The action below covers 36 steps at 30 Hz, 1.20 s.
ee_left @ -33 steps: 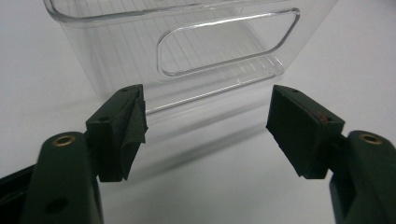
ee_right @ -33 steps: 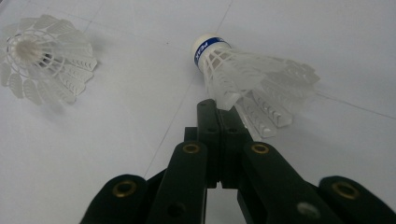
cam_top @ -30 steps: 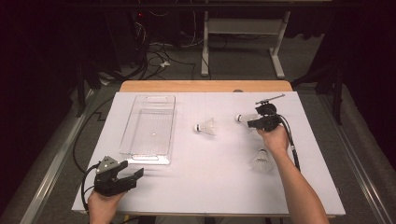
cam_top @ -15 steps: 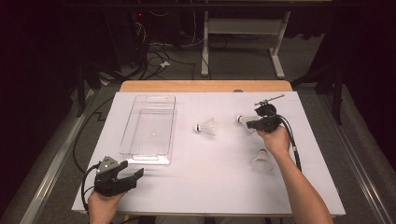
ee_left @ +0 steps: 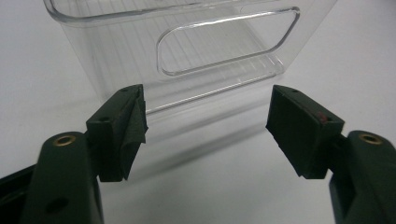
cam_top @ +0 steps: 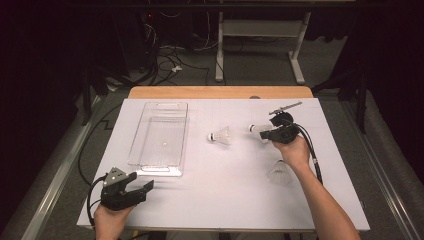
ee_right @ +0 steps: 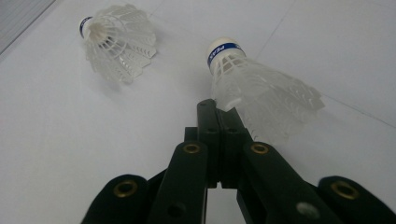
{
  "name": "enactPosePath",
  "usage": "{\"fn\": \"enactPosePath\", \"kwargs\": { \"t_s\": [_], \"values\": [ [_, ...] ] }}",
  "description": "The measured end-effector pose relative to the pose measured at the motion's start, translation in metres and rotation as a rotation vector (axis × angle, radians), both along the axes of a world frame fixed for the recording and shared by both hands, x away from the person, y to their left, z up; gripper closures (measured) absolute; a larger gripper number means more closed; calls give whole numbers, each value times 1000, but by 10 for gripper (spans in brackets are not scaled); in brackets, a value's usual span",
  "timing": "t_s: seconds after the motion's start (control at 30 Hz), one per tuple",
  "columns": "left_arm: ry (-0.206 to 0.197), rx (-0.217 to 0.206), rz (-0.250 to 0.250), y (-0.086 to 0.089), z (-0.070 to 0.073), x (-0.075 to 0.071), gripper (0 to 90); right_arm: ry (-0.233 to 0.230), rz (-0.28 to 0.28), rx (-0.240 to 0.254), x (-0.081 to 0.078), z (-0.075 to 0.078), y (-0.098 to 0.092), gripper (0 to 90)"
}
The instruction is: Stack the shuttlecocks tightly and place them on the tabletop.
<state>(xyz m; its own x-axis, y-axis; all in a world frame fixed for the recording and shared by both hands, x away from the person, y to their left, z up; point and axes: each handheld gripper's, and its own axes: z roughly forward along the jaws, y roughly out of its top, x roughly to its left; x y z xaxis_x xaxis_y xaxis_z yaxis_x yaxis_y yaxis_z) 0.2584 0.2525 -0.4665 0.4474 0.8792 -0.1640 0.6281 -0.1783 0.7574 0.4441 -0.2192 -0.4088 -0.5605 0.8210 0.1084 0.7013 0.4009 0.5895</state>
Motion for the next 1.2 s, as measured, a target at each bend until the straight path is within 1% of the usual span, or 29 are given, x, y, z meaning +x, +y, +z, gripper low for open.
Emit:
{"fn": "enactPosePath", "kwargs": {
  "t_s": [0.2,0.43,0.57,0.77,1.2],
  "values": [
    [2,1,-1,0,0,0,295,-3,22,-1,-4,2,4,900],
    [2,-2,0,0,0,0,295,-2,40,13,-7,3,7,900],
    [4,-2,0,0,0,0,295,-3,56,8,-9,3,10,900],
    [2,-6,2,0,0,0,296,-3,77,15,-11,3,15,900],
    [5,-3,-1,0,0,0,296,14,119,23,-14,2,27,900]
  ]
}}
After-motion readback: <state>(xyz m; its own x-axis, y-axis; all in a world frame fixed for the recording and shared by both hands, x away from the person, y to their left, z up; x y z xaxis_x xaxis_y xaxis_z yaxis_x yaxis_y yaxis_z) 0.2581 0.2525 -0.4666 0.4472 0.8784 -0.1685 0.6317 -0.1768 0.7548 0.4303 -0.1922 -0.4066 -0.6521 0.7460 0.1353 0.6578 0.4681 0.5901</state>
